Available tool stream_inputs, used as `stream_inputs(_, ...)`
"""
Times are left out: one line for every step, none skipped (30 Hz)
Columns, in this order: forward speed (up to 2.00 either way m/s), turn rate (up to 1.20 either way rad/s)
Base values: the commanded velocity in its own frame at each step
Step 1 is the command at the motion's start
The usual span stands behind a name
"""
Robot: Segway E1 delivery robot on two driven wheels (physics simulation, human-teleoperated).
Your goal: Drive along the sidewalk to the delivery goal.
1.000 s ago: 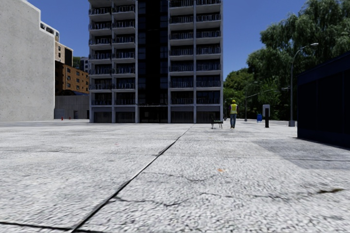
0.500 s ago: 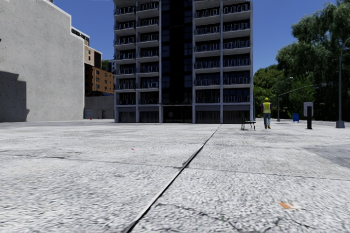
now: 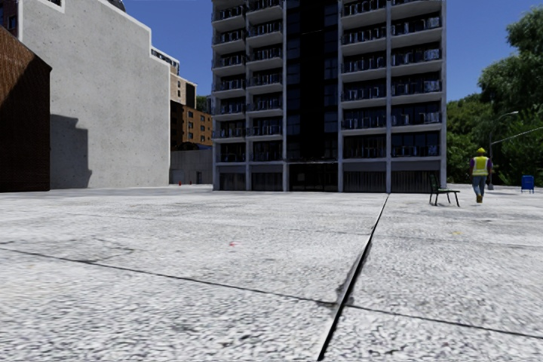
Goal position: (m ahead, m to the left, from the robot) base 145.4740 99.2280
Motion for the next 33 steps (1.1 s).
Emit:
stream_inputs(2.00,0.40)
stream_inputs(2.00,0.40)
stream_inputs(2.00,0.40)
stream_inputs(2.00,0.40)
stream_inputs(2.00,0.40)
stream_inputs(2.00,0.40)
stream_inputs(2.00,0.40)
stream_inputs(2.00,0.40)
stream_inputs(2.00,0.40)
stream_inputs(2.00,0.40)
stream_inputs(2.00,0.40)
stream_inputs(2.00,0.40)
stream_inputs(2.00,0.40)
stream_inputs(2.00,0.40)
stream_inputs(2.00,0.40)
stream_inputs(2.00,0.40)
stream_inputs(2.00,0.40)
stream_inputs(2.00,0.40)
stream_inputs(2.00,0.40)
stream_inputs(2.00,0.40)
stream_inputs(2.00,0.40)
stream_inputs(2.00,0.40)
stream_inputs(2.00,0.40)
stream_inputs(2.00,0.40)
stream_inputs(2.00,0.40)
stream_inputs(2.00,0.40)
stream_inputs(2.00,0.40)
stream_inputs(2.00,0.40)
stream_inputs(2.00,0.40)
stream_inputs(2.00,0.40)
stream_inputs(2.00,0.40)
stream_inputs(2.00,0.40)
stream_inputs(2.00,0.40)
